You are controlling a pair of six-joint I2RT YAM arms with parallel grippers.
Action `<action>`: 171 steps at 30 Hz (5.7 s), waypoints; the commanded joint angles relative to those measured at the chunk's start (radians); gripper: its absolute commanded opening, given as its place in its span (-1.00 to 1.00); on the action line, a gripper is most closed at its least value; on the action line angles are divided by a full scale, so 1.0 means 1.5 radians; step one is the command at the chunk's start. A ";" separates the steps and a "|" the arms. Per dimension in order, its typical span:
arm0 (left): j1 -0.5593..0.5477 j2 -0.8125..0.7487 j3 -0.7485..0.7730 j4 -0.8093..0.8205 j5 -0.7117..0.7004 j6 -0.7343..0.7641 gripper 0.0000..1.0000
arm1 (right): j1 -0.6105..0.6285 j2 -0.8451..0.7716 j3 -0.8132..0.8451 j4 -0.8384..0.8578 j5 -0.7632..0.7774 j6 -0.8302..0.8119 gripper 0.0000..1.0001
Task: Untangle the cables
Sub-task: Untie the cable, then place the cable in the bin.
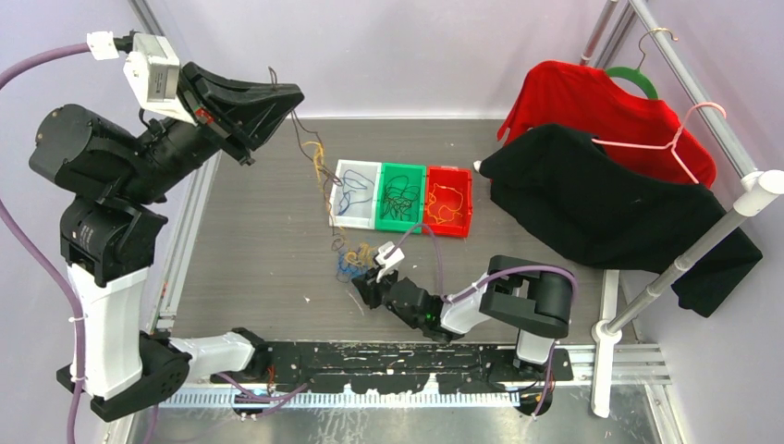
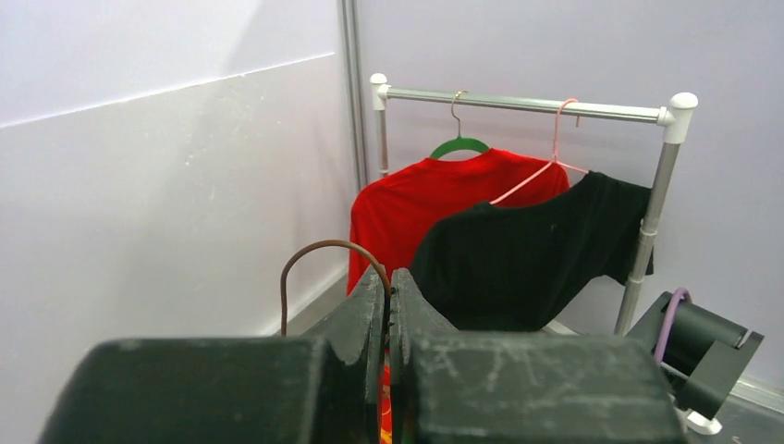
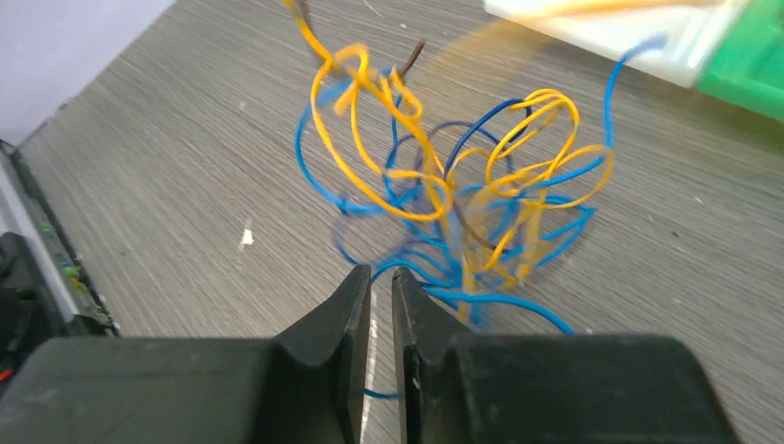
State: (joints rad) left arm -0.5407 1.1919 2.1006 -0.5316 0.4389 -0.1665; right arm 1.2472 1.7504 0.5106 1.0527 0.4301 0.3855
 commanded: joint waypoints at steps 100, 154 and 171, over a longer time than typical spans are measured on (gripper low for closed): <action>0.001 -0.032 -0.050 0.062 0.016 0.050 -1.00 | -0.220 -0.139 0.353 -0.139 -0.739 0.261 -0.26; -0.002 0.018 -0.066 0.276 0.047 0.421 -1.00 | -0.119 -0.286 0.317 -0.777 -0.258 -0.058 0.53; -0.045 0.166 -0.130 0.332 -0.044 0.360 -1.00 | -0.243 -0.520 0.156 -0.756 0.135 0.043 0.22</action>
State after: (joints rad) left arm -0.5835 1.3869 1.8896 -0.1085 0.4267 0.4034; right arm 0.9207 1.0119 0.7822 -0.0956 0.5018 0.3847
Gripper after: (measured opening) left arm 0.011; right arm 0.612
